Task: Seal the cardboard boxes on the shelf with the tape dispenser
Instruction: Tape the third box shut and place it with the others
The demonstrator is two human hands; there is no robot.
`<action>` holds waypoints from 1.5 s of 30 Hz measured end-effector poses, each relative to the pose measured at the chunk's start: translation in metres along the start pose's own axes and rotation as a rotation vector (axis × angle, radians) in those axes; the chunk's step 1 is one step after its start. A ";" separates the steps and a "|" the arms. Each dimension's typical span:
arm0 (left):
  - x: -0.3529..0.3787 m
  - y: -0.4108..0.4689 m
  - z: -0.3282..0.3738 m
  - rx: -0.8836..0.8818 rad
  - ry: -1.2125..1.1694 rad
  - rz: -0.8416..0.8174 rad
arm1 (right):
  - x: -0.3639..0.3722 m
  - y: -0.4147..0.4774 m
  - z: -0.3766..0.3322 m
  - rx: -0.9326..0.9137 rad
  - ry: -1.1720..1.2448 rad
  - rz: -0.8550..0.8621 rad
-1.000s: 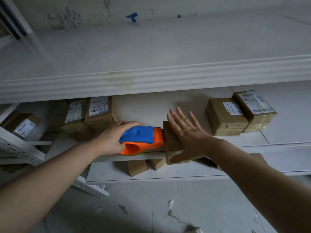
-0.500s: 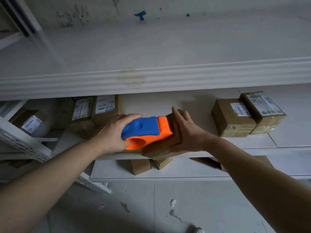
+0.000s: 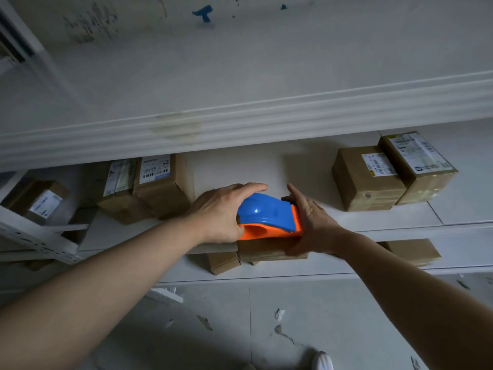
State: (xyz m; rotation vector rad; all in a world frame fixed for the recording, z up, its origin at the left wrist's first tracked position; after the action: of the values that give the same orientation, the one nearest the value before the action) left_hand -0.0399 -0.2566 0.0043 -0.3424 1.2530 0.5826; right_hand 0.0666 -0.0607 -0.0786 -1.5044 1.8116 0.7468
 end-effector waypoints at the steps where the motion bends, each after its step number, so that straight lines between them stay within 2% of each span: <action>1: -0.003 -0.001 -0.006 0.002 -0.023 0.009 | 0.001 0.001 0.003 0.006 -0.003 0.005; 4: -0.018 -0.011 -0.033 -0.065 -0.162 0.017 | 0.002 0.003 0.008 -0.009 -0.059 -0.010; 7: -0.037 -0.035 -0.078 -0.179 -0.187 -0.009 | 0.003 0.008 0.008 -0.003 -0.096 -0.026; 11: -0.046 -0.070 -0.126 -0.281 -0.216 0.048 | 0.003 0.011 0.006 0.010 -0.124 -0.030; 17: -0.037 -0.078 -0.141 -0.273 -0.237 0.078 | 0.001 0.010 0.003 0.013 -0.159 -0.046; 27: 0.004 -0.071 -0.136 -0.251 -0.085 -0.020 | 0.003 0.009 -0.002 0.006 -0.249 -0.080; 29: 0.009 -0.066 -0.130 -0.260 -0.075 -0.017 | 0.003 0.007 -0.007 -0.027 -0.349 -0.100; 33: 0.010 -0.061 -0.125 -0.245 -0.075 0.001 | 0.024 -0.001 -0.024 -0.255 -0.510 -0.035; 37: 0.009 -0.058 -0.124 -0.231 -0.088 -0.020 | 0.035 -0.002 -0.023 -0.270 -0.604 -0.096; 40: 0.008 -0.056 -0.124 -0.234 -0.106 -0.020 | 0.041 0.003 -0.035 -0.354 -0.603 -0.059; 42: 0.008 -0.056 -0.125 -0.232 -0.110 -0.022 | 0.055 0.003 -0.045 -0.422 -0.636 -0.094; 45: 0.013 -0.057 -0.129 -0.240 -0.122 -0.017 | 0.060 0.002 -0.050 -0.433 -0.643 -0.063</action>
State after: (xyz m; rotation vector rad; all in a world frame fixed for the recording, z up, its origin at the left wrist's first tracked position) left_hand -0.1056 -0.3706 -0.0495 -0.5100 1.0644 0.7310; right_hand 0.0513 -0.1354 -0.0950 -1.3435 1.1571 1.4626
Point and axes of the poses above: each hand's wrist, its own y-axis towards the middle knuckle, its own x-axis out of the palm, z = x × y, the point moved 1 cm from there along y, towards the middle knuckle, and after that the axes turned 10 degrees about z, right-handed, at the moved point
